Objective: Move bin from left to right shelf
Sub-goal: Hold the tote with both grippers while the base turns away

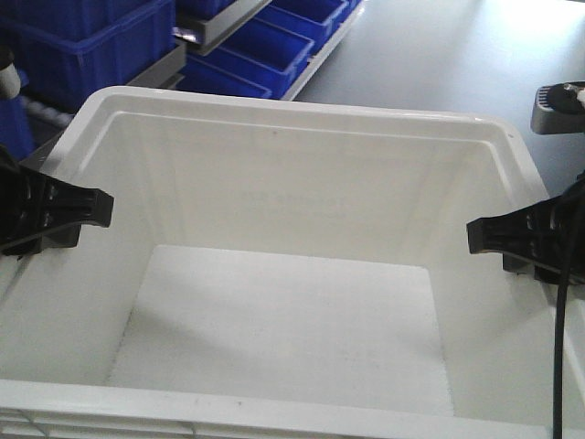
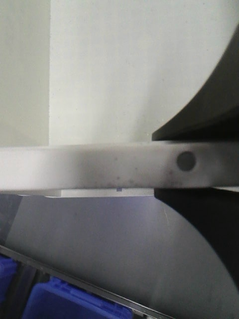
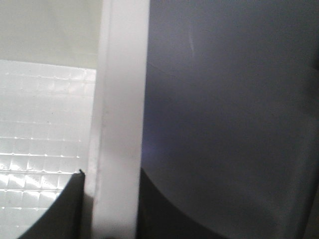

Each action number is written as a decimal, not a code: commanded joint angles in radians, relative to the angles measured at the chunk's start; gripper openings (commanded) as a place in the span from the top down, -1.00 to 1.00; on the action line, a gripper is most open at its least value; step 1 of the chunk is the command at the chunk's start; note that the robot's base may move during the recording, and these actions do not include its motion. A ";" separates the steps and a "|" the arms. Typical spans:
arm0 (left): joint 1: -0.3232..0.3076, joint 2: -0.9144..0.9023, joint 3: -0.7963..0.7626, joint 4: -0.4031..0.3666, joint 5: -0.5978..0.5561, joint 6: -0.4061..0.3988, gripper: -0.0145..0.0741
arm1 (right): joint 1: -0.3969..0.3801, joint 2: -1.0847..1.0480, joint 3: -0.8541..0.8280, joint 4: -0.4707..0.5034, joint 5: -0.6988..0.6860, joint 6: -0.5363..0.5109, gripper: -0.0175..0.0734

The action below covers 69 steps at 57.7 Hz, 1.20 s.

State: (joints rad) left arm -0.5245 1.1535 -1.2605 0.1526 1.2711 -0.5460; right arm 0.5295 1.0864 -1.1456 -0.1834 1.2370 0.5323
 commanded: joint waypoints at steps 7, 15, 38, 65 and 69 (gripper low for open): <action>-0.005 -0.034 -0.038 0.051 -0.088 0.010 0.69 | 0.000 -0.022 -0.039 -0.090 0.049 -0.020 0.61; -0.005 -0.034 -0.038 0.051 -0.088 0.010 0.69 | 0.000 -0.022 -0.039 -0.090 0.049 -0.020 0.61; -0.005 -0.034 -0.038 0.051 -0.088 0.010 0.69 | 0.000 -0.022 -0.039 -0.089 0.049 -0.020 0.61; -0.005 -0.034 -0.038 0.051 -0.088 0.010 0.69 | 0.000 -0.022 -0.039 -0.088 0.049 -0.020 0.61; -0.005 -0.034 -0.038 0.051 -0.088 0.010 0.69 | 0.000 -0.022 -0.039 -0.088 0.049 -0.020 0.61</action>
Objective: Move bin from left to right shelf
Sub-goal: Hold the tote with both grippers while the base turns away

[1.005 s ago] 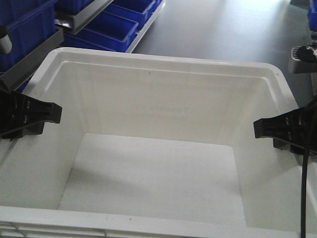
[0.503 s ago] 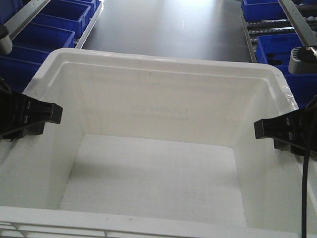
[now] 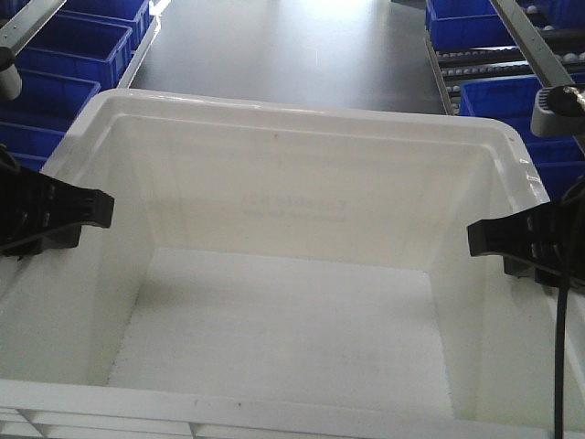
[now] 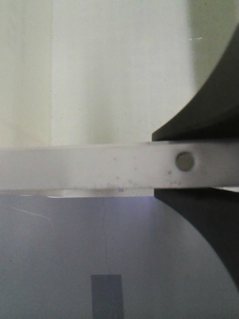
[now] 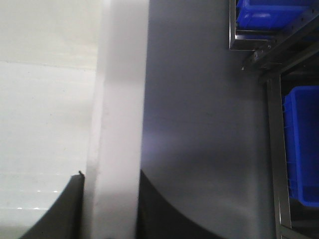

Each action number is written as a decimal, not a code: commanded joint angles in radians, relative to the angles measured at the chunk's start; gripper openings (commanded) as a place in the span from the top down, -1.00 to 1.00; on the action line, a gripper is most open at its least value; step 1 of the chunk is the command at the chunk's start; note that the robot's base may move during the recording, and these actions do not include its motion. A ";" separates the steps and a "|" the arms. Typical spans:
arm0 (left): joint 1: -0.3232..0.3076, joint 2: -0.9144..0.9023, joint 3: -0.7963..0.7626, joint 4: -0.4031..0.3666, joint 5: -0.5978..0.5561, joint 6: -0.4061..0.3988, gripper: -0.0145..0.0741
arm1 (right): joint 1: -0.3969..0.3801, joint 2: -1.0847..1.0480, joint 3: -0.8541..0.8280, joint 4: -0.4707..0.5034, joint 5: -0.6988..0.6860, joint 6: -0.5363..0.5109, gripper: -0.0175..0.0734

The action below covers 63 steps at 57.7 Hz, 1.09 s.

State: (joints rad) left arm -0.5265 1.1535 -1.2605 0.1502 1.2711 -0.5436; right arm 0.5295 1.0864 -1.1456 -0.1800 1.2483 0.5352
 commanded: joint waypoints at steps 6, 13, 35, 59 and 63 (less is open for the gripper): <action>-0.003 -0.034 -0.038 0.054 -0.088 0.008 0.69 | 0.000 -0.022 -0.039 -0.092 0.038 -0.023 0.61; -0.003 -0.034 -0.038 0.054 -0.088 0.008 0.69 | 0.000 -0.022 -0.039 -0.092 0.038 -0.023 0.61; -0.003 -0.034 -0.038 0.054 -0.088 0.008 0.69 | 0.000 -0.022 -0.039 -0.092 0.038 -0.023 0.61; -0.003 -0.034 -0.038 0.053 -0.086 0.008 0.69 | 0.000 -0.022 -0.039 -0.092 0.038 -0.023 0.61; -0.003 -0.034 -0.038 0.053 -0.086 0.008 0.69 | 0.000 -0.022 -0.039 -0.092 0.038 -0.023 0.61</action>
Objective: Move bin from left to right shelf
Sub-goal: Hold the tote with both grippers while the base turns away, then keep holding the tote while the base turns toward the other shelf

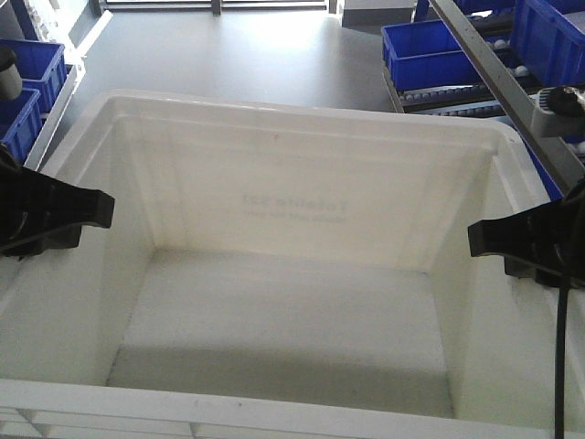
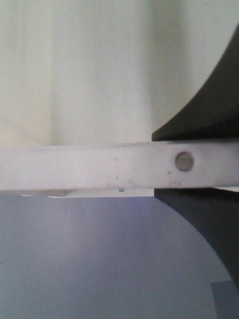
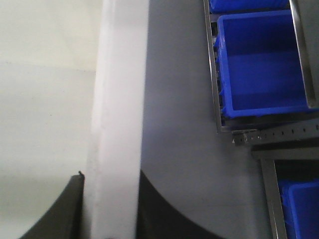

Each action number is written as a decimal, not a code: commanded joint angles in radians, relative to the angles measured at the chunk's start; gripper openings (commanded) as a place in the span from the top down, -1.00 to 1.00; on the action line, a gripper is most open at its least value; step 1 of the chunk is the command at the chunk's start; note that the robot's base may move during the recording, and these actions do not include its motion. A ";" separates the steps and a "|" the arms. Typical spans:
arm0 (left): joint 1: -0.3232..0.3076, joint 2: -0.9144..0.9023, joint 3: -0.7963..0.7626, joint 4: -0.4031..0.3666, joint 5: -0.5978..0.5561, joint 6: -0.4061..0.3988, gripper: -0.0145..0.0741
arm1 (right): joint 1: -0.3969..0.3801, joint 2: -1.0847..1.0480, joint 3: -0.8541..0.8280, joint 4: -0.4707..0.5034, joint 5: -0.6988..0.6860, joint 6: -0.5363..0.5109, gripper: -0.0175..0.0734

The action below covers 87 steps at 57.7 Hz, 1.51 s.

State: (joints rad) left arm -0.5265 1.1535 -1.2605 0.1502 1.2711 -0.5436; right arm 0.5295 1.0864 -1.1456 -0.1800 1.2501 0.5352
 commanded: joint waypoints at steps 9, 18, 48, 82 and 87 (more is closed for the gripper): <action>-0.003 -0.034 -0.038 0.053 -0.085 0.008 0.69 | 0.000 -0.022 -0.039 -0.092 0.036 -0.023 0.61; -0.003 -0.034 -0.038 0.053 -0.085 0.008 0.69 | 0.000 -0.022 -0.039 -0.091 0.036 -0.023 0.61; -0.003 -0.034 -0.038 0.054 -0.082 0.008 0.69 | 0.000 -0.022 -0.039 -0.093 0.036 -0.023 0.61; -0.003 -0.033 -0.038 0.054 -0.080 0.008 0.69 | 0.000 -0.022 -0.039 -0.093 0.033 -0.023 0.61; -0.003 -0.034 -0.038 0.054 -0.080 0.008 0.69 | 0.000 -0.022 -0.039 -0.093 0.036 -0.023 0.61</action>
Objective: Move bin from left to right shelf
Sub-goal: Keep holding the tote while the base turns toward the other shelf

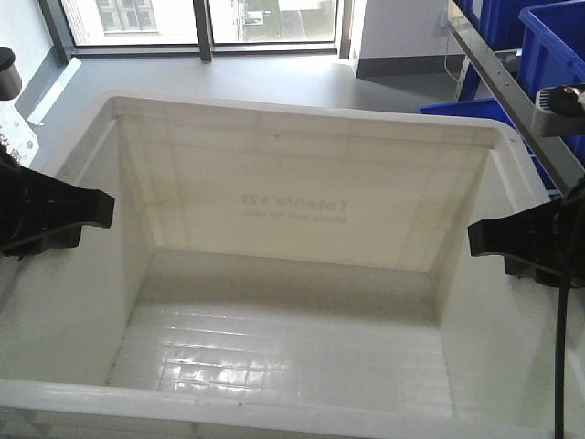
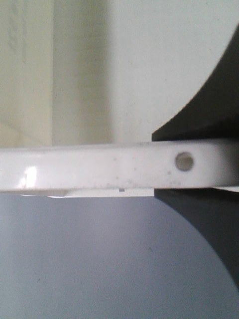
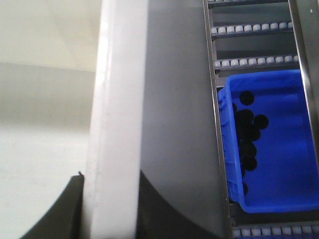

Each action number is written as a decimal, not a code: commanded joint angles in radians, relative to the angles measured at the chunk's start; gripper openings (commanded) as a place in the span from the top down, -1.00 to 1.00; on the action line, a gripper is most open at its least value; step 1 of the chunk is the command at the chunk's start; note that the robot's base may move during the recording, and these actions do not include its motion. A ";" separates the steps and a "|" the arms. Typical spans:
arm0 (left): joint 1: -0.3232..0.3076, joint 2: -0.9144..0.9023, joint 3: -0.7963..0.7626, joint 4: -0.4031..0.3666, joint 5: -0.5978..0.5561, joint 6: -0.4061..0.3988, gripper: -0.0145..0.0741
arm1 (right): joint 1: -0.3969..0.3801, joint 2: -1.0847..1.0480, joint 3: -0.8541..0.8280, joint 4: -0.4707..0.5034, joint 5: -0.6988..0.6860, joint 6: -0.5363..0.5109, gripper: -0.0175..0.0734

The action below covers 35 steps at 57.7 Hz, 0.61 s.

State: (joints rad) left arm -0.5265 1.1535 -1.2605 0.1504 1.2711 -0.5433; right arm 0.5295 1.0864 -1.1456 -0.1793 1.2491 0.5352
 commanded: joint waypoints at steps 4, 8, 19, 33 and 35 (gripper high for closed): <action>-0.003 -0.034 -0.038 0.054 -0.082 0.008 0.69 | 0.000 -0.022 -0.039 -0.093 0.036 -0.023 0.61; -0.003 -0.034 -0.038 0.054 -0.082 0.008 0.69 | 0.000 -0.022 -0.039 -0.093 0.037 -0.023 0.61; -0.003 -0.034 -0.038 0.054 -0.081 0.008 0.69 | 0.000 -0.022 -0.039 -0.093 0.037 -0.023 0.61; -0.003 -0.034 -0.038 0.054 -0.081 0.008 0.69 | 0.000 -0.022 -0.039 -0.095 0.037 -0.023 0.61; -0.003 -0.034 -0.038 0.054 -0.081 0.008 0.69 | 0.000 -0.022 -0.039 -0.095 0.037 -0.023 0.61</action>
State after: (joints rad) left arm -0.5265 1.1535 -1.2605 0.1506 1.2711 -0.5425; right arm 0.5295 1.0864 -1.1456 -0.1793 1.2491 0.5352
